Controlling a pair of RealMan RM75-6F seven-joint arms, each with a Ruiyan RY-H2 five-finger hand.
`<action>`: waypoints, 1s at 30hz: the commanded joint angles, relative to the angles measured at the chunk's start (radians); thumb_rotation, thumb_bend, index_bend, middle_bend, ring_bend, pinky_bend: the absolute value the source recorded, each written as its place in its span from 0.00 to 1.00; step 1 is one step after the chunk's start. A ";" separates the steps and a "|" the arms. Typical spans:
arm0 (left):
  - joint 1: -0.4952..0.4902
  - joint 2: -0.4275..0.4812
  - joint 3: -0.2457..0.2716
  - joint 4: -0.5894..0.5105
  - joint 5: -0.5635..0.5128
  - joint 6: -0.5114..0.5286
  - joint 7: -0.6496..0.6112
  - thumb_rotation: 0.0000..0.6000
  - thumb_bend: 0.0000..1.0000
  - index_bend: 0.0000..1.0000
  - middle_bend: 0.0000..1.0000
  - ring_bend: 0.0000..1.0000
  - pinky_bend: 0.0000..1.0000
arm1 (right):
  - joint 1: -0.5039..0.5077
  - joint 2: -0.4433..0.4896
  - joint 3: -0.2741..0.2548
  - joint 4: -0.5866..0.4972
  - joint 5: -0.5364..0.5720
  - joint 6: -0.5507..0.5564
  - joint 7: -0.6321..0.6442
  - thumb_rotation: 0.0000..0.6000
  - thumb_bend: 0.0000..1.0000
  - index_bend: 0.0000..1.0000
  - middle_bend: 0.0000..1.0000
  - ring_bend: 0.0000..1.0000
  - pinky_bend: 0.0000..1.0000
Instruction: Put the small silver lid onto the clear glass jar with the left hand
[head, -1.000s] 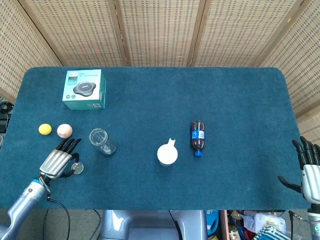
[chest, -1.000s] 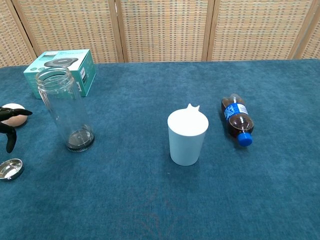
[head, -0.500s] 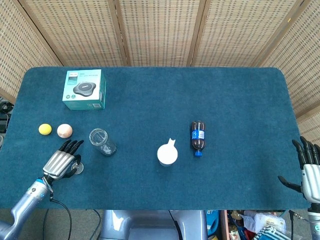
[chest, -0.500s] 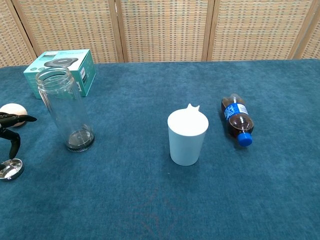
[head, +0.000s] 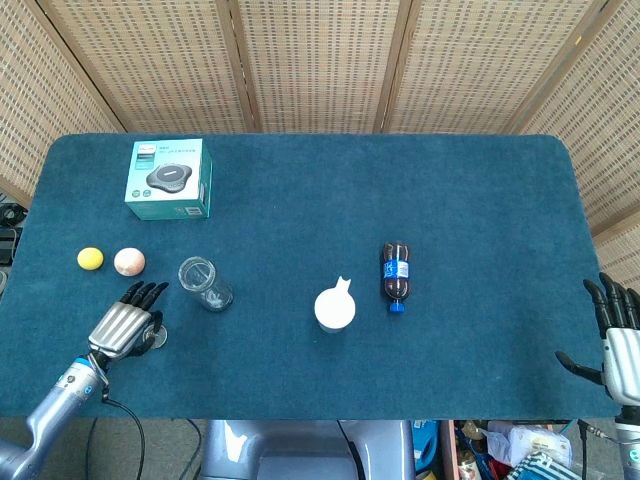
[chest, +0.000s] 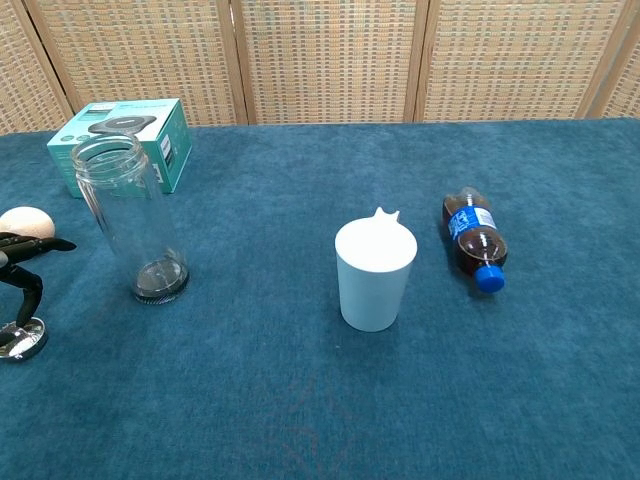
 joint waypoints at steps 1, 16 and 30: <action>-0.002 -0.004 -0.001 0.006 -0.003 0.000 -0.007 1.00 0.41 0.58 0.00 0.00 0.00 | 0.000 0.000 0.000 0.000 0.001 -0.001 0.000 1.00 0.00 0.00 0.00 0.00 0.00; 0.007 0.041 -0.008 -0.051 0.021 0.084 -0.028 1.00 0.44 0.59 0.00 0.00 0.00 | 0.002 0.002 0.001 0.001 0.005 -0.005 0.007 1.00 0.00 0.00 0.00 0.00 0.00; -0.052 0.381 -0.130 -0.467 0.064 0.203 -0.056 1.00 0.44 0.59 0.00 0.00 0.00 | 0.001 0.000 0.001 -0.002 0.001 0.001 0.003 1.00 0.00 0.00 0.00 0.00 0.00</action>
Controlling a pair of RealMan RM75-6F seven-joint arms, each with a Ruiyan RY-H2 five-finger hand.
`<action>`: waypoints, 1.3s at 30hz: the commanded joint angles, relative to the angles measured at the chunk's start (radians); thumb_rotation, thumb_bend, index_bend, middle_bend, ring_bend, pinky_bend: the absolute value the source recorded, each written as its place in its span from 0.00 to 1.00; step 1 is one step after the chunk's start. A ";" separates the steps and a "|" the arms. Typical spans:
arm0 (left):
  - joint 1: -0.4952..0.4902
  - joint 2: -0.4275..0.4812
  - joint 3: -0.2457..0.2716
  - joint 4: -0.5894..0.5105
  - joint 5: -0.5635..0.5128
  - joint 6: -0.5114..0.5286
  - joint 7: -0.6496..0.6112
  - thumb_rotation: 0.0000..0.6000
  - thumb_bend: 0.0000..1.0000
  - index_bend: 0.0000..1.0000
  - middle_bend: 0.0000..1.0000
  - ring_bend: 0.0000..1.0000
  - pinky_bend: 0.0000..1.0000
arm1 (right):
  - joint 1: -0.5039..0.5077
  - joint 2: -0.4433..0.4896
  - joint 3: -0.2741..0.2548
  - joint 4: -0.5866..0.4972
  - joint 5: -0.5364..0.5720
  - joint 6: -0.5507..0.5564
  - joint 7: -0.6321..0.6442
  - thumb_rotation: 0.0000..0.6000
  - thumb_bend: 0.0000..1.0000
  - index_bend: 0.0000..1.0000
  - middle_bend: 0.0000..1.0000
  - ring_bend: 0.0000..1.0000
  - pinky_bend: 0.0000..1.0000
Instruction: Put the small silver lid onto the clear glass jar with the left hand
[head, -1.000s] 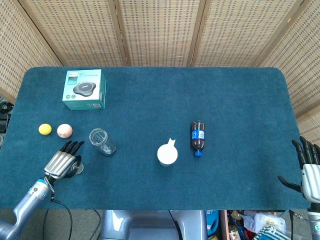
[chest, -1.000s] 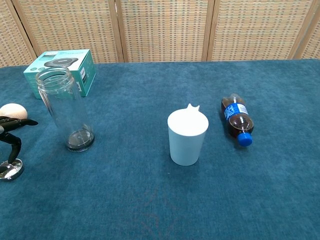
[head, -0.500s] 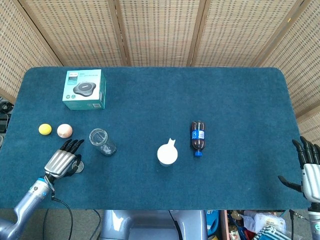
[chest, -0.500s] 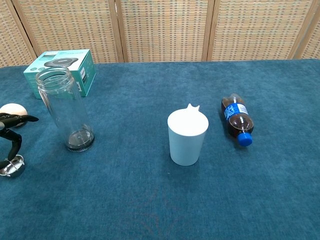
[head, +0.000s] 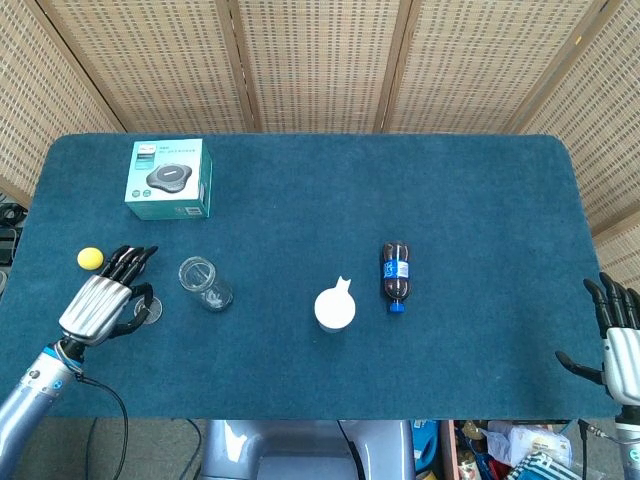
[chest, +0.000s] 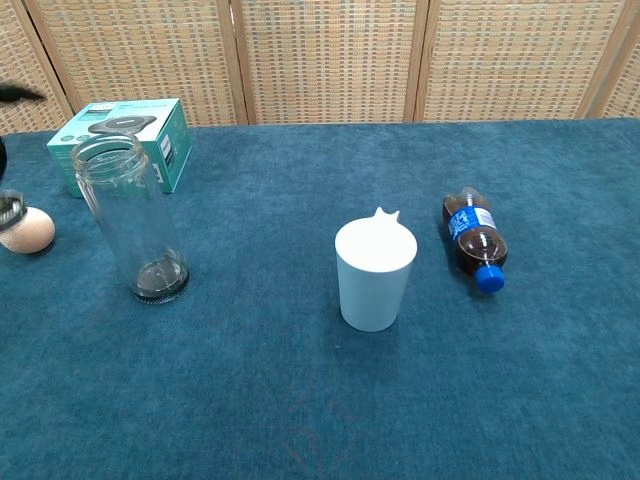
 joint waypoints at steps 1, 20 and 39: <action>-0.049 0.104 -0.070 -0.124 -0.011 -0.003 0.022 1.00 0.44 0.59 0.00 0.00 0.00 | 0.001 -0.002 0.000 0.001 0.003 -0.003 -0.002 1.00 0.00 0.00 0.00 0.00 0.00; -0.249 0.085 -0.193 -0.234 -0.358 -0.245 0.261 1.00 0.44 0.59 0.00 0.00 0.00 | 0.009 -0.002 0.014 0.016 0.040 -0.027 0.013 1.00 0.00 0.00 0.00 0.00 0.00; -0.255 0.033 -0.153 -0.189 -0.365 -0.239 0.270 1.00 0.44 0.59 0.00 0.00 0.00 | 0.009 0.000 0.015 0.020 0.041 -0.027 0.024 1.00 0.00 0.00 0.00 0.00 0.00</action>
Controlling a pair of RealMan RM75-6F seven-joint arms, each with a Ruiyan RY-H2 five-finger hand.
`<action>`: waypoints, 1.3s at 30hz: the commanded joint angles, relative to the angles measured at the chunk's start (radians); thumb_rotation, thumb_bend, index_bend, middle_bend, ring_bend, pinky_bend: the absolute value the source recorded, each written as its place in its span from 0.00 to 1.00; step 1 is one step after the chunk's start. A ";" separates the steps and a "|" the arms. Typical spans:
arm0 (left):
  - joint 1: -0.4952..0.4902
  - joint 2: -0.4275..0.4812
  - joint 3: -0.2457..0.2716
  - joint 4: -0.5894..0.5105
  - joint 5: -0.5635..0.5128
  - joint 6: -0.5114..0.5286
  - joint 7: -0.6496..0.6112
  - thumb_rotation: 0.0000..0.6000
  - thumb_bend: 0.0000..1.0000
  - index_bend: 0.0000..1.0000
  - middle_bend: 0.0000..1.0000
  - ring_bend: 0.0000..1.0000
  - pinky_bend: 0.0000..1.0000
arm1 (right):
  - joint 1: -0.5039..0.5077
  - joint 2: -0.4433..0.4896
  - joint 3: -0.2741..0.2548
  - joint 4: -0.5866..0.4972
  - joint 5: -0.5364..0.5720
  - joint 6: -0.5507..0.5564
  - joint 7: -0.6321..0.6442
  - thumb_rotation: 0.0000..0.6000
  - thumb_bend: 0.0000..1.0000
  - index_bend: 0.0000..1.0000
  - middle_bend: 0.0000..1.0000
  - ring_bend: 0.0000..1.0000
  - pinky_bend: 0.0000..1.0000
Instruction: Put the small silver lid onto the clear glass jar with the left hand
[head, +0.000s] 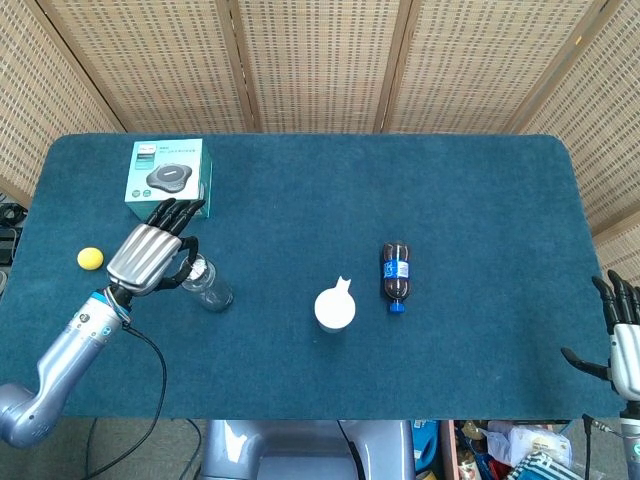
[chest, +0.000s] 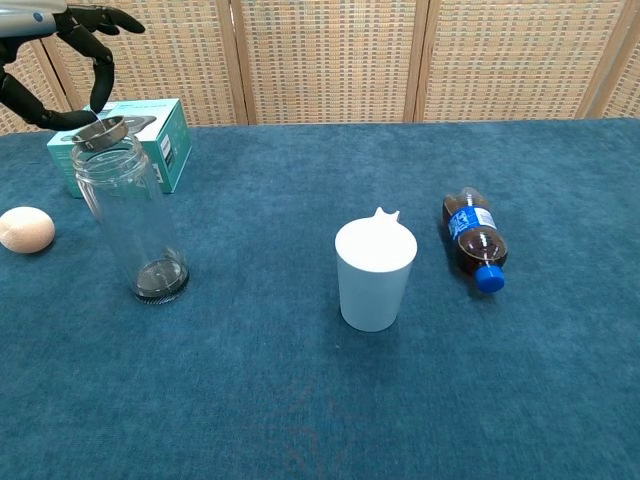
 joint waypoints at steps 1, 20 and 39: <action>-0.002 -0.007 0.004 0.006 -0.002 -0.002 -0.006 1.00 0.44 0.59 0.00 0.00 0.00 | 0.000 0.000 0.000 0.000 0.000 0.000 0.000 1.00 0.00 0.00 0.00 0.00 0.00; -0.010 -0.034 0.018 0.021 -0.003 0.007 0.013 1.00 0.42 0.00 0.00 0.00 0.00 | -0.001 0.002 0.001 -0.001 0.001 0.003 0.004 1.00 0.00 0.00 0.00 0.00 0.00; 0.035 0.028 0.023 -0.005 0.062 0.067 -0.081 1.00 0.26 0.00 0.00 0.00 0.00 | 0.000 0.002 0.002 0.000 0.004 -0.002 0.004 1.00 0.00 0.00 0.00 0.00 0.00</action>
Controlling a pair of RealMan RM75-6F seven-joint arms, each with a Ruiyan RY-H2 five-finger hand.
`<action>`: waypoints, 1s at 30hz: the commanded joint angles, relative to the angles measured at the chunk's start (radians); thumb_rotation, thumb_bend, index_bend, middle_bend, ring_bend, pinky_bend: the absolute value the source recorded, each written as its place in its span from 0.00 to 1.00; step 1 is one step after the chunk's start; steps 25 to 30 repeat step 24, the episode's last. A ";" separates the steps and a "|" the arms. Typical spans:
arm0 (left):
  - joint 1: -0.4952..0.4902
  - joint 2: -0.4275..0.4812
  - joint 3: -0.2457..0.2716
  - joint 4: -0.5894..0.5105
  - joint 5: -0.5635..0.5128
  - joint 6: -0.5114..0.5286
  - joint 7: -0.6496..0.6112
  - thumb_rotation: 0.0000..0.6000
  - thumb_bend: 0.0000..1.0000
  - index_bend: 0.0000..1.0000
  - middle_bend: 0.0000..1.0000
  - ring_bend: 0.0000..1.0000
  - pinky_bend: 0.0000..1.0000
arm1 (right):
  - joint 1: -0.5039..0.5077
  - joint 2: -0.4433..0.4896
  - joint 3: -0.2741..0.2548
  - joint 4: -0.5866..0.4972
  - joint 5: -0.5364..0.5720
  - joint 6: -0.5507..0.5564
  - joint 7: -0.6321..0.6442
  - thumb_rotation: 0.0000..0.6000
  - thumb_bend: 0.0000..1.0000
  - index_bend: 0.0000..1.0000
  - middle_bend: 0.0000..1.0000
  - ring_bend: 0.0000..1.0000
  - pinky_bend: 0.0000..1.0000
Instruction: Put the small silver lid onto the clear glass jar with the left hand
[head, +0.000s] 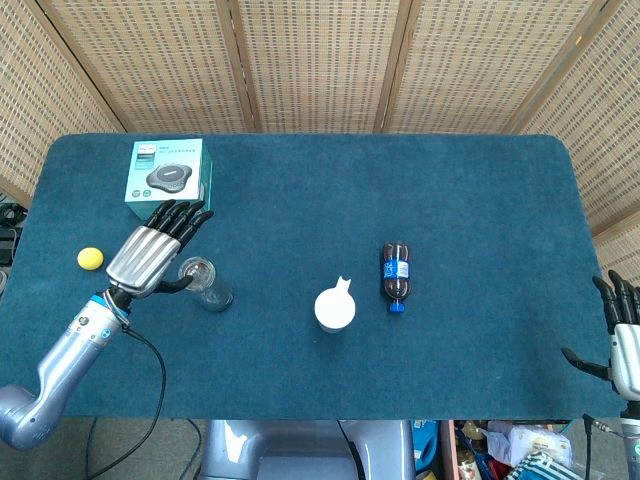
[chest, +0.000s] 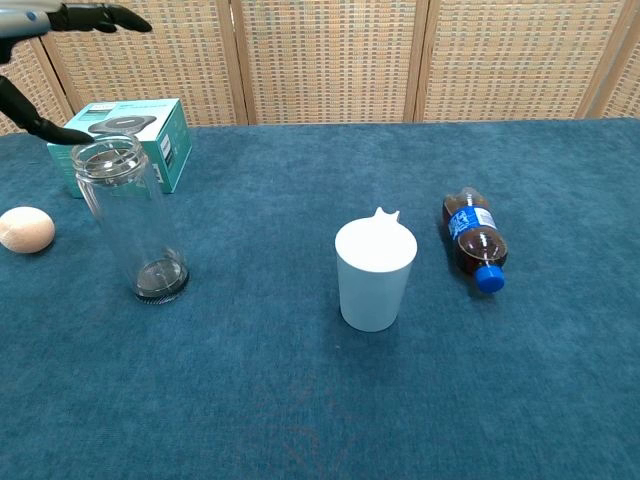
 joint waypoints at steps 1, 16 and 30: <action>0.042 0.057 0.008 -0.031 0.026 0.044 -0.038 1.00 0.26 0.00 0.00 0.00 0.00 | 0.000 0.001 0.001 0.000 0.000 0.000 0.003 1.00 0.00 0.00 0.00 0.00 0.00; 0.472 0.055 0.185 0.051 0.142 0.506 -0.191 1.00 0.20 0.00 0.00 0.00 0.00 | -0.007 0.001 -0.012 -0.018 -0.042 0.029 -0.015 1.00 0.00 0.00 0.00 0.00 0.00; 0.540 -0.001 0.205 0.146 0.213 0.572 -0.230 1.00 0.20 0.00 0.00 0.00 0.00 | -0.008 -0.001 -0.014 -0.028 -0.053 0.040 -0.030 1.00 0.00 0.00 0.00 0.00 0.00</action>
